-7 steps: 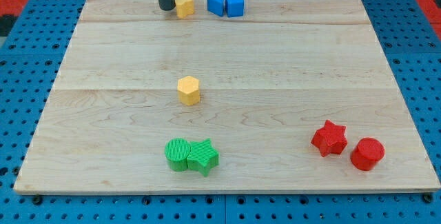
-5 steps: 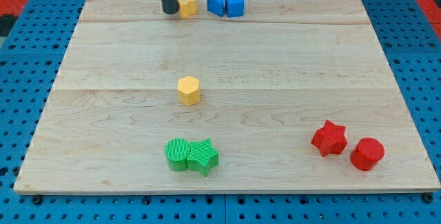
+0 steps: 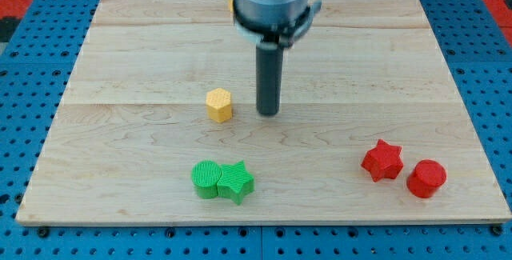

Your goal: Move the hexagon close to the heart

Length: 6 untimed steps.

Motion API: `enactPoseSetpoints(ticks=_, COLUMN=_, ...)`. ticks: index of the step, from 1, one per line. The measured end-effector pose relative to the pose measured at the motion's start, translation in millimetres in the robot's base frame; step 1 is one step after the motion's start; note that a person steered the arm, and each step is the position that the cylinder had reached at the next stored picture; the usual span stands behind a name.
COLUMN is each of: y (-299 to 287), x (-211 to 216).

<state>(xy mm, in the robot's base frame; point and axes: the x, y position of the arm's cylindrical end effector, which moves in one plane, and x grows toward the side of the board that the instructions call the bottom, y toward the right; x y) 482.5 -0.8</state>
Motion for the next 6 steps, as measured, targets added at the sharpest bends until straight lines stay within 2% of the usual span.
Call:
enactPoseSetpoints(ticks=2, y=-121, x=-28)
enactPoseSetpoints(ticks=3, y=-66, x=-5)
enactPoseSetpoints(ticks=4, y=-45, x=3)
enactPoseSetpoints(ticks=5, y=-10, x=-27)
enactPoseSetpoints(ticks=6, y=-64, x=-69)
